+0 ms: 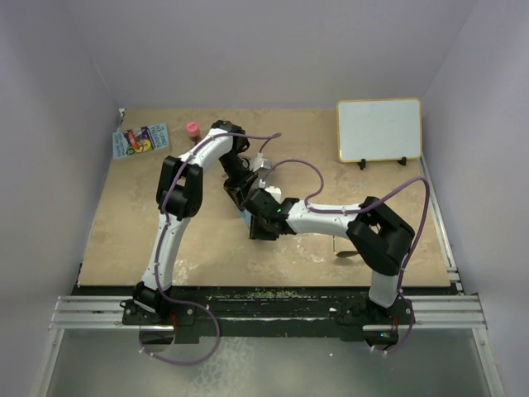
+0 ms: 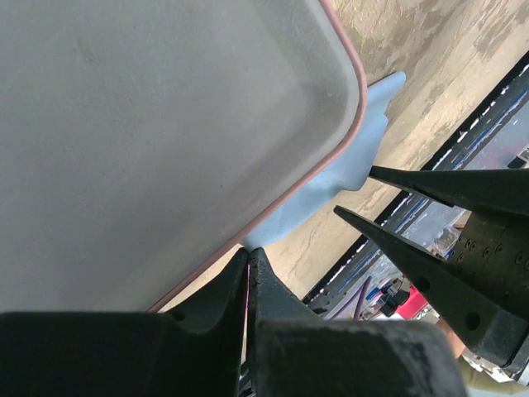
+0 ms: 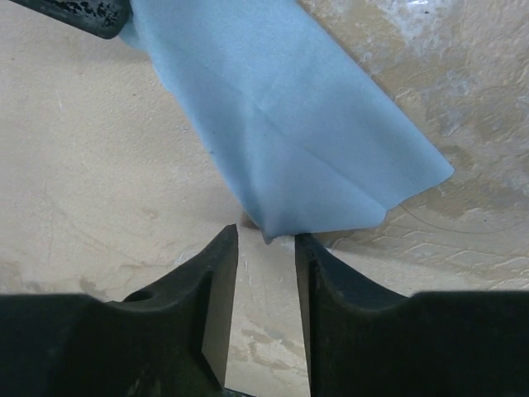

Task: Organize the sunglasses
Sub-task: Fold the glasses cleaning cloth at the center of the board.

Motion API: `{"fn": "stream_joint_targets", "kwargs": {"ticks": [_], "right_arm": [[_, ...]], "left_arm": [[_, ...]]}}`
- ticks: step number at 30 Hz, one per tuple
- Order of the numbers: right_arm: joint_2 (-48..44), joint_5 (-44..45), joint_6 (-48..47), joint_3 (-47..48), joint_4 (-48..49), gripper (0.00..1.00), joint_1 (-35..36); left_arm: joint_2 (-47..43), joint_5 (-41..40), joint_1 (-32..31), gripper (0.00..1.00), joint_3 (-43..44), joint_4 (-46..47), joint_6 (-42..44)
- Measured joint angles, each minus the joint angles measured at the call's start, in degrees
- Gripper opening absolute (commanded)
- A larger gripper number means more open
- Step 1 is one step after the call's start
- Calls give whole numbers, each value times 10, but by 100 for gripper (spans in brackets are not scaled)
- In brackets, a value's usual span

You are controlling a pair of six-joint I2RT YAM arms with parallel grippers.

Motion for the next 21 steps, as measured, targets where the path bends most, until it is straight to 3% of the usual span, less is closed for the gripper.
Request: {"fn": "stream_joint_targets", "kwargs": {"ticks": [5,16,21], "right_arm": [[-15,-4,3,-17,20,46,0],[-190,-11,19,-137,59,48,0],[-186,18,20,-121,14,47,-10]], "left_arm": [[-1,0,0,19,0,0,0],[-96,-20,0,27,-25,14,0],[-128,-23,0,29,-58,24,0]]}}
